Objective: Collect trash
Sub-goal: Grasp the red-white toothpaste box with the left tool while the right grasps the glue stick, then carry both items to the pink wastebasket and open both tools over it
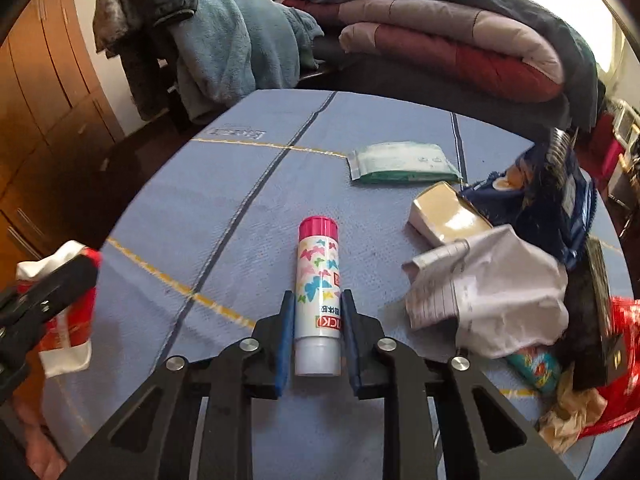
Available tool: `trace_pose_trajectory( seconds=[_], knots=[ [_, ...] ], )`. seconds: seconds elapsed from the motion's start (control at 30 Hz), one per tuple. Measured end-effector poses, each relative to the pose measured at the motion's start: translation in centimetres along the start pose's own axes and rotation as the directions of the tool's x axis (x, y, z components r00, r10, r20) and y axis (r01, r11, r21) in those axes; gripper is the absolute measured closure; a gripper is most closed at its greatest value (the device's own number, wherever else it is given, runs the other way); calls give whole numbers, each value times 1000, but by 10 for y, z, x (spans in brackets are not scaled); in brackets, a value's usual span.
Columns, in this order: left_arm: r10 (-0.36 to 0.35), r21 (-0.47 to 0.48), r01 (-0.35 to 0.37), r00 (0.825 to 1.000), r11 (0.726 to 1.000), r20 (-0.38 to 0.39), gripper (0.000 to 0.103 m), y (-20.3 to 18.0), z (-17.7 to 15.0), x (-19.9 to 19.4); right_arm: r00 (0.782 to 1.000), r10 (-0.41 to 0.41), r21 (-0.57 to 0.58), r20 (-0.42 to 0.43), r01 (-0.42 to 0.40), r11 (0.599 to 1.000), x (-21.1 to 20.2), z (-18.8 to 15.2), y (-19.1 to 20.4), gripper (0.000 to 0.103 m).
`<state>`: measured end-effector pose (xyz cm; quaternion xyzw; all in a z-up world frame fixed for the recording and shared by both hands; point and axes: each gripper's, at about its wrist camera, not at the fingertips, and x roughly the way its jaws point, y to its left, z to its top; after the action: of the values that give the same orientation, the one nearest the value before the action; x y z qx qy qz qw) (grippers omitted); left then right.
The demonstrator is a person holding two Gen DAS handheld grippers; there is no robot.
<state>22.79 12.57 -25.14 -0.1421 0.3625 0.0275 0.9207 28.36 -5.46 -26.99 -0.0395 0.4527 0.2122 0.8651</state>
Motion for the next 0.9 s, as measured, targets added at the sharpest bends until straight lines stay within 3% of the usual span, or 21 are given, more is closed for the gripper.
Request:
trace_pose_trajectory(
  seconds=[0.2,0.43,0.7,0.9],
  knots=[
    [-4,9,4,1000,1000,24,57,-12,1,-20,999,31,34,39,-33,999,-42,-21,-12,80],
    [-54,65,50,997,997,50,57,-56,1,-45,995,31,94,90,-39,995,-95,-50,-44,80],
    [-160,191,147,986,971,53,56,-142,-3,-58,987,-40,226,153,5,974,-156,-86,-112,80],
    [-260,287,244,965,927,20,56,-218,-12,-54,976,-119,312,181,58,948,-186,-112,-161,80]
  ],
)
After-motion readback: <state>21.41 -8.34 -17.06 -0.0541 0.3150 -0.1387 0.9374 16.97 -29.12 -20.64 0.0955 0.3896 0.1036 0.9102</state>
